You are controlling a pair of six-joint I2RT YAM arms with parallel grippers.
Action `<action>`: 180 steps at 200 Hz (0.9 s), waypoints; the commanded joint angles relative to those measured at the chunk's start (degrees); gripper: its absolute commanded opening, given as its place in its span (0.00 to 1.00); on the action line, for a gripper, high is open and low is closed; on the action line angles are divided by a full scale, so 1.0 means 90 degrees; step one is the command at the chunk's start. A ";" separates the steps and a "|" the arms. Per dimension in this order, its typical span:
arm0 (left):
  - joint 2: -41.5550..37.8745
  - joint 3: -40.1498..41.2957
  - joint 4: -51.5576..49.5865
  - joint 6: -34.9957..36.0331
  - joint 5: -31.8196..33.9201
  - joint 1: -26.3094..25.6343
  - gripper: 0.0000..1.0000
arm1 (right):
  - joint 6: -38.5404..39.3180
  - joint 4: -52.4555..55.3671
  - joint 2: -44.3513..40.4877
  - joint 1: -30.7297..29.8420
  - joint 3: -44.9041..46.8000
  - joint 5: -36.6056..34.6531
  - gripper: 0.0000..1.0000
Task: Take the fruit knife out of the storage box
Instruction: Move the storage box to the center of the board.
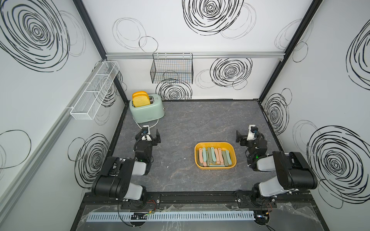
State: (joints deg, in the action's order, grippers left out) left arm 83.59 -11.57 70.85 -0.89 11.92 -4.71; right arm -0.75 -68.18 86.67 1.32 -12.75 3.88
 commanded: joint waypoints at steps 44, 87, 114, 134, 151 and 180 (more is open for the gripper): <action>0.0121 0.0081 0.0668 -0.0077 0.0077 -0.0004 0.98 | 0.0089 -0.0303 0.0019 0.0017 0.0017 0.0013 0.99; -0.0148 -0.0084 0.0164 0.0145 0.0119 -0.0181 0.98 | -0.0059 -0.0203 -0.0150 -0.0239 -0.0028 -0.1132 0.99; -0.0794 -0.1104 -0.2289 0.0645 0.0420 -0.0783 0.98 | -0.0159 0.4080 -0.0220 -0.0727 -0.2283 -0.2558 0.99; -0.1198 -0.1719 -0.3549 0.0665 0.0478 -0.1464 0.98 | -0.0441 0.5655 0.0065 -0.0898 -0.3505 -0.2698 0.99; -0.1529 -0.2305 -0.4764 0.0441 0.0739 -0.2190 0.98 | -0.0898 0.6936 0.0193 -0.1110 -0.4410 -0.2940 0.99; -0.1464 -0.3896 -0.7637 -0.1566 0.0821 -0.3132 0.98 | -0.2309 0.9666 0.0621 -0.1504 -0.6264 -0.2587 0.99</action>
State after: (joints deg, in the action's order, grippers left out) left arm 70.06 -36.82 27.86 -0.67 17.96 -28.18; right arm -10.00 -10.50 88.82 -9.87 -59.02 -20.69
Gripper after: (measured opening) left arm 0.978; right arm 0.993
